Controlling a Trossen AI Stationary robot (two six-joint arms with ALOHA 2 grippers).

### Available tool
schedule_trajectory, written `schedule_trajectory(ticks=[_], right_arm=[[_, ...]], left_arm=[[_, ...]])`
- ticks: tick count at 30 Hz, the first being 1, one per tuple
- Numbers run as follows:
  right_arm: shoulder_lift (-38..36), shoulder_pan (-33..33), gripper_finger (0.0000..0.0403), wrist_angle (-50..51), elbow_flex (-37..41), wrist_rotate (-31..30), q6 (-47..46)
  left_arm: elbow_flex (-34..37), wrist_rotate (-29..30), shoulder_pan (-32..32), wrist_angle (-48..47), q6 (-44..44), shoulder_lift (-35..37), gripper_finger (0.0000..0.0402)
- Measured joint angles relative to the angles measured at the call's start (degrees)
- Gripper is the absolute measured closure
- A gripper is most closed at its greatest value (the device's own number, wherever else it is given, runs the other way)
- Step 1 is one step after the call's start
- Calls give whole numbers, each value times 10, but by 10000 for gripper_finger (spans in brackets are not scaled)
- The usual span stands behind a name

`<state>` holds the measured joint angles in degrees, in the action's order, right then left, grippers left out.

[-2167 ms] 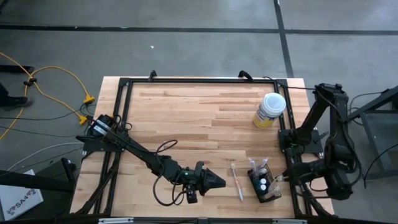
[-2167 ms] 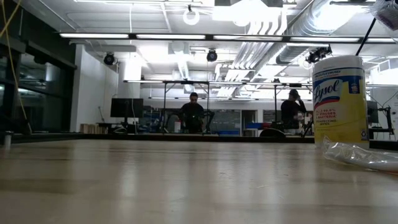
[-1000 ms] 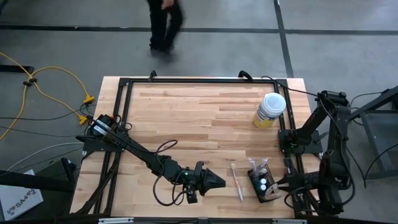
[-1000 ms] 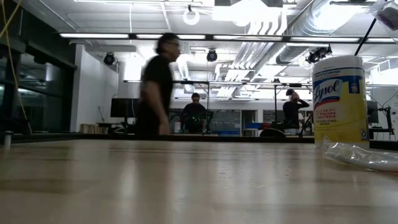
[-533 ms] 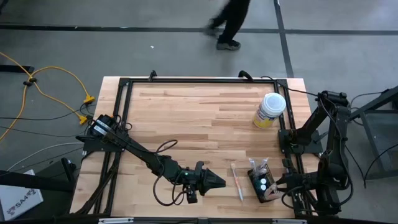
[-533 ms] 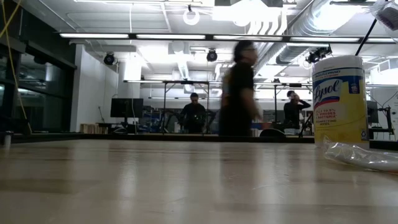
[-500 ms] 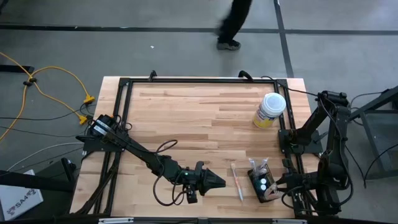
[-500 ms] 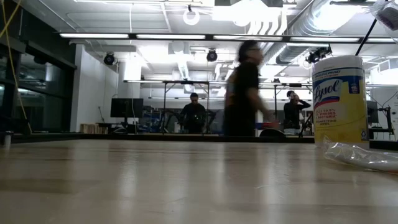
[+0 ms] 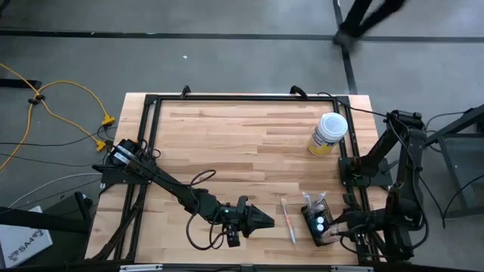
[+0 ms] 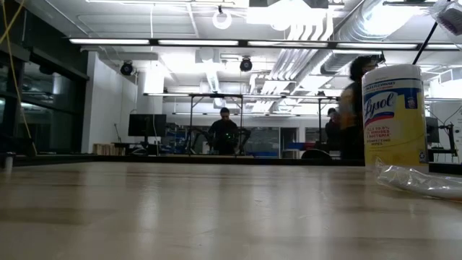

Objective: Pick & Place toothbrushing station
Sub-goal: Put the orange toothbrush into the mesh organizer

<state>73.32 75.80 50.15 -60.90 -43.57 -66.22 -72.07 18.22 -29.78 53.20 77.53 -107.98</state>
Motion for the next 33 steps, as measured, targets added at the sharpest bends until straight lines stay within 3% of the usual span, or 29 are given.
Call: schedule_trajectory(ticks=[10, 26, 33], right_arm=[[0, -19, 246, 0, 0, 28, -14], [0, -84, 249, -15, 0, 169, -15], [0, -105, 249, -25, 0, 200, 6]], left_arm=[[0, 0, 0, 0, 0, 0, 293], [0, 0, 0, 0, 0, 0, 293], [0, 0, 0, 0, 0, 0, 293]])
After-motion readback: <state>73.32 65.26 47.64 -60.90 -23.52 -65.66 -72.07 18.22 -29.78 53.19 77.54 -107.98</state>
